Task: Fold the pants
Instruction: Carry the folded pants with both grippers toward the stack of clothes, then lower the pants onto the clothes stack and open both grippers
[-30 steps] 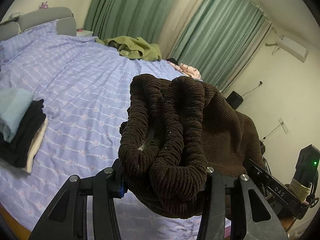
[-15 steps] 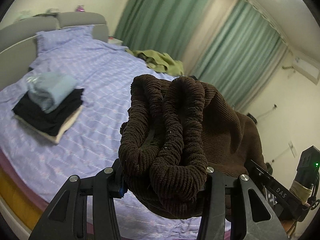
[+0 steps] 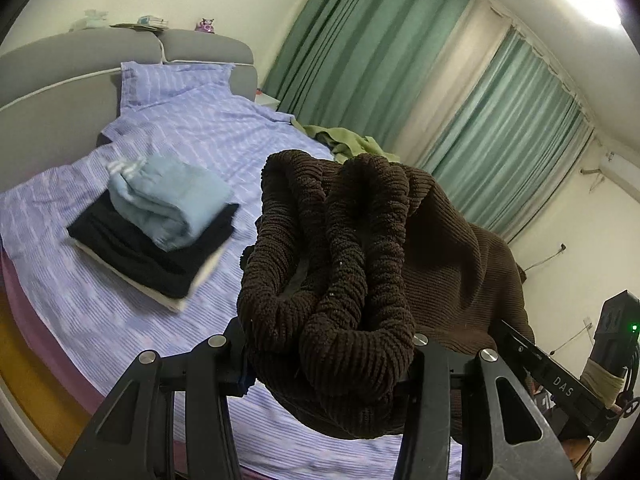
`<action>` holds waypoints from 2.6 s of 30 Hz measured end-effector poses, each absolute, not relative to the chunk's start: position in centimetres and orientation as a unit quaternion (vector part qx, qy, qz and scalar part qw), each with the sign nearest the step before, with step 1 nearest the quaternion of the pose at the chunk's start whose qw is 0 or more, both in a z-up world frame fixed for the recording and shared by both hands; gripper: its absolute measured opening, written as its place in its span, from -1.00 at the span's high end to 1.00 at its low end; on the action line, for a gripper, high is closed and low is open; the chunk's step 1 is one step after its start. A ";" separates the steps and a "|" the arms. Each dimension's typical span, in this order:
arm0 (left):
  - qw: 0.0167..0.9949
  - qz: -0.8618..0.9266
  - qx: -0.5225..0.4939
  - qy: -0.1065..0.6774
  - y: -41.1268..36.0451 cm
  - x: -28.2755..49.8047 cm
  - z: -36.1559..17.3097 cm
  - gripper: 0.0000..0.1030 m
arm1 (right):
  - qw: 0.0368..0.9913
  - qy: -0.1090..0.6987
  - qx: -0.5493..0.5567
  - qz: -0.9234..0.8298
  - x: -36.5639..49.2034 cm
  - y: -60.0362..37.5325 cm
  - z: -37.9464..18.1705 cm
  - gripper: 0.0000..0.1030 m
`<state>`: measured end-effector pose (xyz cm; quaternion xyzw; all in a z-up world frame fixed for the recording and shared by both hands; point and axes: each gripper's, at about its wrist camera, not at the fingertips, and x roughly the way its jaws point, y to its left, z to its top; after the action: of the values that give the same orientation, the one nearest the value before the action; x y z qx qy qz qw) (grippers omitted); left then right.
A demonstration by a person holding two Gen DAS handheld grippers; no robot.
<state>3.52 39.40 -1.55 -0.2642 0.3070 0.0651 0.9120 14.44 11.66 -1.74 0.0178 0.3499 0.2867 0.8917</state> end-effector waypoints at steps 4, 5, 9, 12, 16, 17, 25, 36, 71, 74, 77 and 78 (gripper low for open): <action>0.908 0.047 -0.253 0.331 46.8 4.8 -1.8 0.12 | 0.894 0.357 0.036 0.268 14.7 18.8 -3.1 0.34; 0.906 0.041 -0.251 0.340 48.8 5.2 -1.8 0.12 | 0.893 0.364 0.041 0.263 14.7 20.2 -3.2 0.34; 0.903 0.019 -0.240 0.356 55.4 6.8 -1.9 0.12 | 0.894 0.372 0.052 0.244 14.5 26.6 -3.6 0.34; 0.900 0.011 -0.235 0.367 59.3 7.8 -2.3 0.12 | 0.892 0.382 0.061 0.233 14.7 30.2 -3.9 0.34; 0.898 0.010 -0.233 0.373 63.8 9.0 -2.8 0.12 | 0.887 0.394 0.053 0.234 15.6 34.3 -4.2 0.34; 0.897 0.011 -0.236 0.373 65.1 9.5 -3.1 0.12 | 0.885 0.398 0.052 0.237 16.0 35.4 -4.4 0.34; 0.894 0.018 -0.248 0.373 72.9 15.0 -4.8 0.12 | 0.874 0.408 0.045 0.260 21.8 42.7 -5.7 0.34; 0.870 0.007 -0.254 0.422 79.6 24.7 -10.6 0.10 | 0.856 0.447 0.021 0.261 30.9 49.7 -9.9 0.35; 0.892 0.103 -0.090 0.431 78.1 22.5 -10.1 -0.64 | 0.839 0.487 -0.008 0.242 31.2 50.6 -14.1 -0.08; 0.904 0.104 -0.081 0.407 76.8 21.2 -8.5 -0.71 | 0.851 0.460 -0.013 0.254 29.5 49.6 -12.5 -0.31; 0.915 0.104 -0.065 0.383 74.7 19.4 -6.9 -0.78 | 0.873 0.420 -0.012 0.249 27.1 47.6 -10.0 -0.53; 0.919 0.101 -0.058 0.377 73.9 18.8 -6.4 -0.80 | 0.878 0.411 -0.013 0.246 26.4 46.9 -9.4 -0.53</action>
<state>18.81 73.91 -6.43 -0.0582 0.3773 0.1012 0.9187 26.35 46.86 -9.36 -0.0127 0.4110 0.2460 0.8778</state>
